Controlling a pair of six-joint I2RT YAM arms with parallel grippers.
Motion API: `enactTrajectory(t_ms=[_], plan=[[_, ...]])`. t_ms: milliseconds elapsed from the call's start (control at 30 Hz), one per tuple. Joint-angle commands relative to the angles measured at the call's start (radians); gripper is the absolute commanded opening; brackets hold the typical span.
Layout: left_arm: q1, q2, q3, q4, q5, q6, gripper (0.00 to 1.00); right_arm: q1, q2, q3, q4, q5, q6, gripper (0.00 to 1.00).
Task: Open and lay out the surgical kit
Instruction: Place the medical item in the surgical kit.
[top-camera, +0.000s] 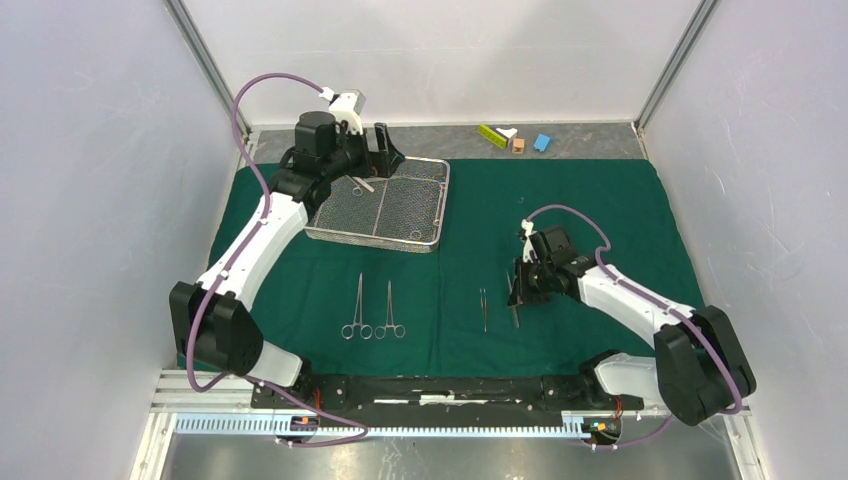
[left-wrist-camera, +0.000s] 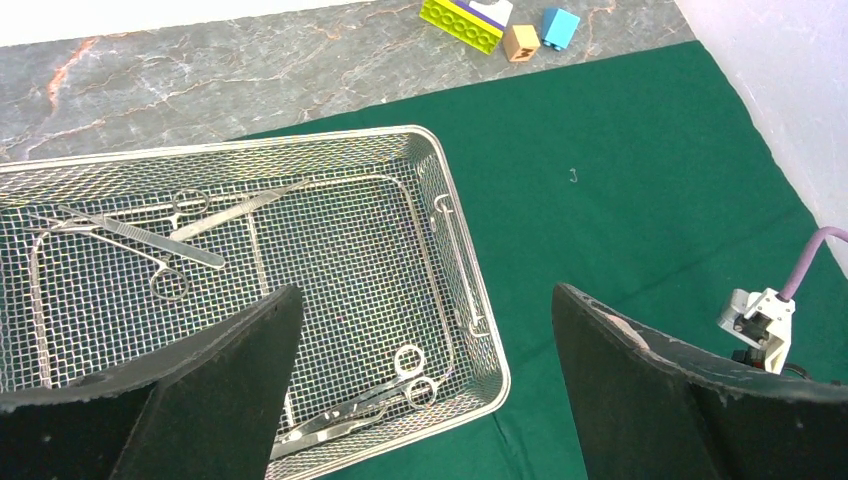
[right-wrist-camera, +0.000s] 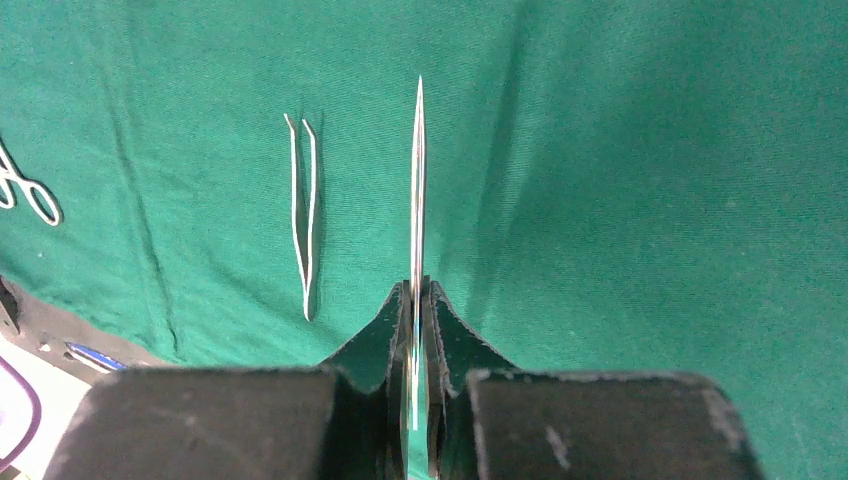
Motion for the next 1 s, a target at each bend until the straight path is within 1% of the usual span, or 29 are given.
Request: enactTrajectory(t_ms=[0,100,200,433,967], plan=[[0.014,-0.032,-0.013,0.043,-0.016,0.041,1.00,-0.006,0.012,0.009,-0.027,0.002,0.045,0.00],[0.021,-0.043,-0.029,0.053,-0.014,0.033,1.00,-0.008,0.010,-0.008,-0.028,0.021,0.062,0.00],[0.022,-0.046,-0.034,0.055,-0.010,0.026,1.00,-0.011,-0.005,-0.049,-0.019,0.008,0.097,0.00],[0.023,-0.052,-0.041,0.059,-0.002,0.011,1.00,-0.012,-0.020,-0.067,-0.017,0.036,0.118,0.00],[0.023,-0.048,-0.057,0.075,0.020,-0.013,1.00,0.003,0.002,0.001,-0.003,0.026,0.133,0.00]])
